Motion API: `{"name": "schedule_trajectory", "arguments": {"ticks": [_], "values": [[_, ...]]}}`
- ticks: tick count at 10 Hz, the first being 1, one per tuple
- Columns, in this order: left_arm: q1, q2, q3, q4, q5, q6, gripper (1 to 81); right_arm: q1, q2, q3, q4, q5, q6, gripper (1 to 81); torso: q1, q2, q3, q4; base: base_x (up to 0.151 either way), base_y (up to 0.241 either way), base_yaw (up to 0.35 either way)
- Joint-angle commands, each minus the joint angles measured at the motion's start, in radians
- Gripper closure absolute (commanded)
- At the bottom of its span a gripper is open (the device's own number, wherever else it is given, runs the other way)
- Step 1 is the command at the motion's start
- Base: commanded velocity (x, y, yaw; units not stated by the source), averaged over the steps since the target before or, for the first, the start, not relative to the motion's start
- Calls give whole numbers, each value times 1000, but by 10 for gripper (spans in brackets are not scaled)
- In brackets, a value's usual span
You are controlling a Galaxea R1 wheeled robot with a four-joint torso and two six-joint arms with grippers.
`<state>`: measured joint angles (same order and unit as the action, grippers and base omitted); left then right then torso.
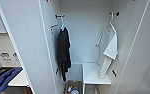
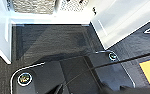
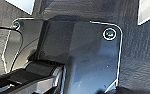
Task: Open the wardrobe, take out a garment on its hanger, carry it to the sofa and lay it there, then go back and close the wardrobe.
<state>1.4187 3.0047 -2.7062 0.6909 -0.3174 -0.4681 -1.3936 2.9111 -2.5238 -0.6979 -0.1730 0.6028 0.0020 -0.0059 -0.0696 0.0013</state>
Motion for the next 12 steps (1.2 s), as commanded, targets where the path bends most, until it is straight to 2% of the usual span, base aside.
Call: {"name": "schedule_trajectory", "arguments": {"ticks": [1,2,3,5,8,9,10,12], "values": [[-49,-15,6,-1,28,2,10,27,15,-51,402,26,-330,10,0,0,0,0,0,0,0],[-45,-18,6,-1,28,2,10,33,22,-88,606,21,-524,10,0,0,0,0,0,0,0],[-39,-18,11,2,29,2,10,28,19,-98,693,19,-598,10,0,0,0,0,0,0,0],[1,-35,61,12,21,0,10,8,3,-52,701,29,-600,10,0,0,0,0,0,0,0],[56,-111,210,-1,20,0,10,-38,3,-39,709,47,-600,10,0,0,0,0,0,0,0],[59,-113,213,-7,23,-16,10,-55,3,-35,709,61,-600,10,0,0,0,0,0,0,0],[61,-117,210,-30,29,-82,10,-74,3,-33,709,75,-600,10,0,-1,0,0,0,0,0],[73,-104,191,-36,37,-99,10,-100,4,-35,709,98,-601,10,0,-1,0,0,0,0,0]]}}
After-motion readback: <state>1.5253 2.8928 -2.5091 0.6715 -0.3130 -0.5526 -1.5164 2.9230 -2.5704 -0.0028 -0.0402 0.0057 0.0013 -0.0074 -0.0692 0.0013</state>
